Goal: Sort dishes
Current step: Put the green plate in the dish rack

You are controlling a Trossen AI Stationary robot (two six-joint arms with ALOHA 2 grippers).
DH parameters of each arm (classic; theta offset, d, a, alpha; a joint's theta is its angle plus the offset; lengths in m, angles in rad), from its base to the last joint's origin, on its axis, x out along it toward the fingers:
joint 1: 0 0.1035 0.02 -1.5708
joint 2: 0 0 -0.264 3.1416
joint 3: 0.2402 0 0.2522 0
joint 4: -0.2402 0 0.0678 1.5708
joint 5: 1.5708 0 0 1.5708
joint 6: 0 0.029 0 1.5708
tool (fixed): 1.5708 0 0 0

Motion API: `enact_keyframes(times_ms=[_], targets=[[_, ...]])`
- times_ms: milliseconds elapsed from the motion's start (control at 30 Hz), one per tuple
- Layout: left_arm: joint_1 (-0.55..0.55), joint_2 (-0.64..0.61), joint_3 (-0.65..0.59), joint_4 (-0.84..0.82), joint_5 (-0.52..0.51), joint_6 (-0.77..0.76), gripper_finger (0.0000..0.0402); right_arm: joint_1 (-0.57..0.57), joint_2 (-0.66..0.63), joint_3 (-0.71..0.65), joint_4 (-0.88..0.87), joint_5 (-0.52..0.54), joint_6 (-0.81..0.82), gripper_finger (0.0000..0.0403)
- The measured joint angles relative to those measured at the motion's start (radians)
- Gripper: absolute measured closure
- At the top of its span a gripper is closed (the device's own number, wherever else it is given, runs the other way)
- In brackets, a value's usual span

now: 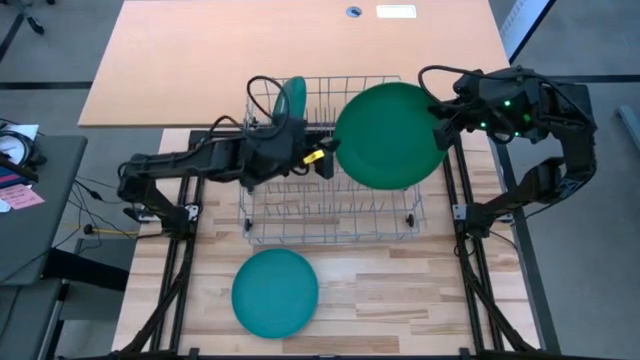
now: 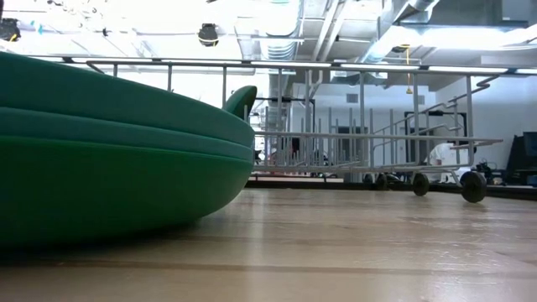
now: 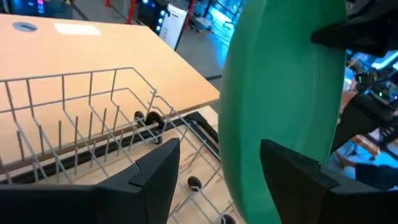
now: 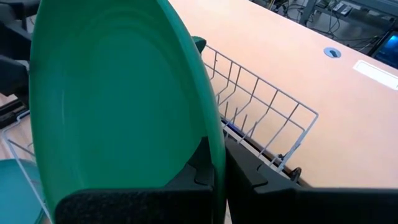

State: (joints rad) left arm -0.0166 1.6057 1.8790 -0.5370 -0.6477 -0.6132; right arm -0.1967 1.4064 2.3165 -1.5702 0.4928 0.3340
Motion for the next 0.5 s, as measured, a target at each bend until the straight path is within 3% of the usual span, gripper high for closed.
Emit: enact_keyframes(times_ms=[200, 500], targets=[[0.039, 0.000, 0.000, -0.006, 0.022, 0.038, 0.0218, 0.000, 0.029, 0.000, 0.014, -0.010, -0.001, 0.0386], [0.097, 0.000, 0.000, 0.026, 0.079, 0.027, 0.0361, 0.026, 0.081, 0.000, 0.040, -0.020, 0.002, 0.0386]])
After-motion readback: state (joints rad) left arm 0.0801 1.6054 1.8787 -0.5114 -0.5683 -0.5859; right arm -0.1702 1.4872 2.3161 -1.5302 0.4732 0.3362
